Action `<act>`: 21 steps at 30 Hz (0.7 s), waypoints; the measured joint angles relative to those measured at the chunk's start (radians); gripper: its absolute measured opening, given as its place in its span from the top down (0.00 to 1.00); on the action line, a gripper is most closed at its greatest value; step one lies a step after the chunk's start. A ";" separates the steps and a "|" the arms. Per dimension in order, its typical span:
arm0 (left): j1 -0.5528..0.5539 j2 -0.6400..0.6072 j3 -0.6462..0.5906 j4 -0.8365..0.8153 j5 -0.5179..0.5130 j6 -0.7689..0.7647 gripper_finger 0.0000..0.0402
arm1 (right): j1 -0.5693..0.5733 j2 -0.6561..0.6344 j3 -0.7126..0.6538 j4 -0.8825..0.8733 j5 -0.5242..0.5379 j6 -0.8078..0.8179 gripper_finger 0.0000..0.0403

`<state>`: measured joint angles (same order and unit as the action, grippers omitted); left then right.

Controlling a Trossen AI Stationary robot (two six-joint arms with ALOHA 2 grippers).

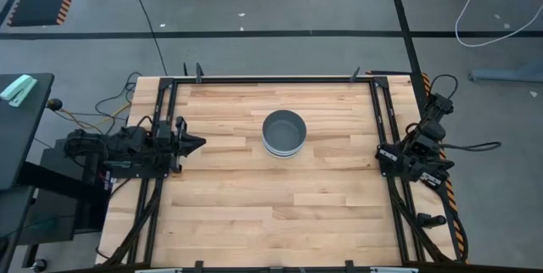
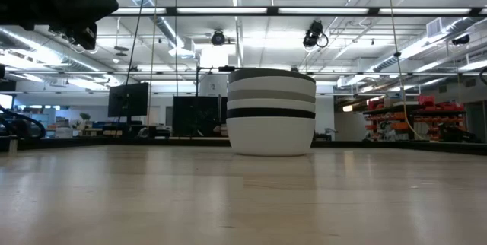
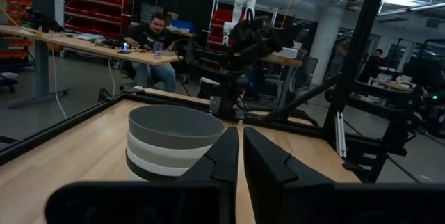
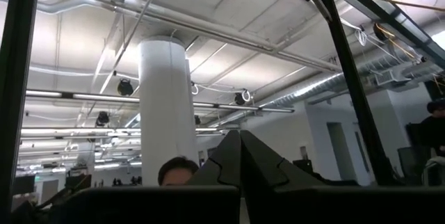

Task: Nest bowls inside each other
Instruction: Return to Home Position

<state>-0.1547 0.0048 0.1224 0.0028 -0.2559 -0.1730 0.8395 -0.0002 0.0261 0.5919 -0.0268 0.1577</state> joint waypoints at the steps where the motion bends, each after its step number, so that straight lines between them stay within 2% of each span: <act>1: 0.000 0.001 -0.001 0.000 0.000 0.000 0.92 | 0.000 0.000 0.000 -0.002 0.000 -0.001 0.98; 9: 0.000 0.001 -0.001 -0.002 0.016 -0.006 0.92 | 0.000 0.000 -0.001 -0.019 0.000 -0.022 0.98; 15: 0.000 0.001 -0.001 -0.005 0.021 -0.007 0.94 | 0.000 0.001 -0.020 -0.034 0.041 -0.033 0.98; 21: 0.000 0.001 -0.024 0.023 0.021 -0.008 0.92 | -0.013 0.001 -0.019 -0.077 0.049 -0.077 0.98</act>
<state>-0.1547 0.0059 0.0987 0.0258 -0.2351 -0.1806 0.8265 0.0006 0.0068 0.5152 0.0219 0.0806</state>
